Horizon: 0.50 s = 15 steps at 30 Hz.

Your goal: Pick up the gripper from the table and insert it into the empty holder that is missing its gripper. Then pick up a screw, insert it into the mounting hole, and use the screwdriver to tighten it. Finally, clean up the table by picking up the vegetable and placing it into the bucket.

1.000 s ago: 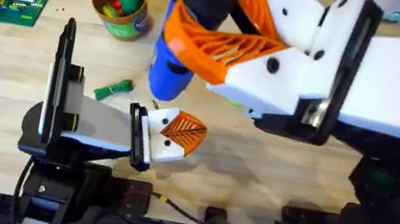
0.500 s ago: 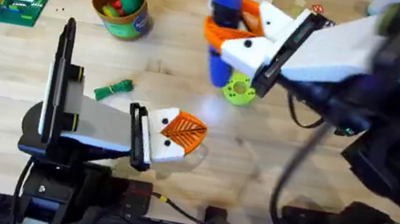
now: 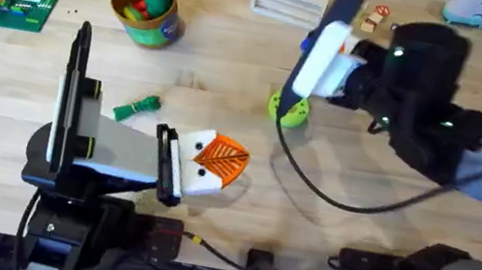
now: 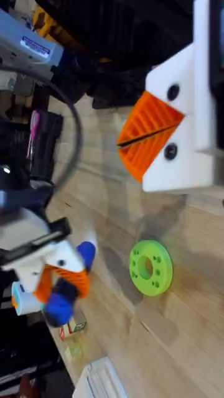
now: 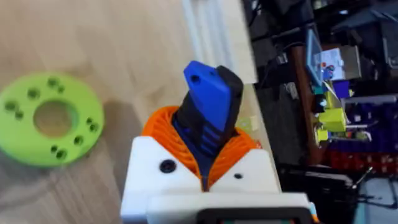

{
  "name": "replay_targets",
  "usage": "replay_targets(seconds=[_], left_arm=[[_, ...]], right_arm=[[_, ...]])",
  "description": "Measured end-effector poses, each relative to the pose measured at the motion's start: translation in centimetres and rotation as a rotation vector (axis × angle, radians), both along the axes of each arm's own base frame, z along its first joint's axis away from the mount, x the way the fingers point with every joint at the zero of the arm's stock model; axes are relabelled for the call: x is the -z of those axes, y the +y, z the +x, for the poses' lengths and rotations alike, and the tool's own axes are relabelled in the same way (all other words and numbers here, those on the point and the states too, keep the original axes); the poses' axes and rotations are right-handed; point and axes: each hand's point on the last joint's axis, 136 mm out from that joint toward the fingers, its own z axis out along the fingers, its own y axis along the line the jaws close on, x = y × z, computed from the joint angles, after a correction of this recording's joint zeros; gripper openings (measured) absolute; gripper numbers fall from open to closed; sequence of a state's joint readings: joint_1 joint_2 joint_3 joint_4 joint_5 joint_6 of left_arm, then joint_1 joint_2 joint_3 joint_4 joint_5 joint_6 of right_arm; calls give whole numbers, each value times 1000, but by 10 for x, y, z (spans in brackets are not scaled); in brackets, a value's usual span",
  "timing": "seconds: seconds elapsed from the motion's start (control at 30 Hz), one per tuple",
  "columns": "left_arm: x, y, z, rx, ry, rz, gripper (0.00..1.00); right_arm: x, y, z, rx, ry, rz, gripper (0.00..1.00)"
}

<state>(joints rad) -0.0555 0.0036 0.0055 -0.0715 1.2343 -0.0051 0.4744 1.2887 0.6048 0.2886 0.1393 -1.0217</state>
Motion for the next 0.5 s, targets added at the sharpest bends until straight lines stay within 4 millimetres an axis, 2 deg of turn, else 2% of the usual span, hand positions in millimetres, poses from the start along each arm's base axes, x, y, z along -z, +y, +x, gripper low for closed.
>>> replay_targets(seconds=[0.17,0.2,0.27,0.33,0.4,0.5], left_arm=[[0,0,0,0,0,0,4],[0,0,0,0,0,0,4],[0,0,0,0,0,0,4],[0,0,0,0,0,0,4],[0,0,0,0,0,0,4],[0,0,0,0,0,0,4]], right_arm=[[73,-6,3,-73,107,-270,37],[85,-9,3,-78,129,-310,129],[102,-12,3,-85,155,-359,401],[93,-8,9,-80,123,-365,704],[86,-5,15,-65,106,-361,952],[86,-8,17,-21,125,-329,988]])
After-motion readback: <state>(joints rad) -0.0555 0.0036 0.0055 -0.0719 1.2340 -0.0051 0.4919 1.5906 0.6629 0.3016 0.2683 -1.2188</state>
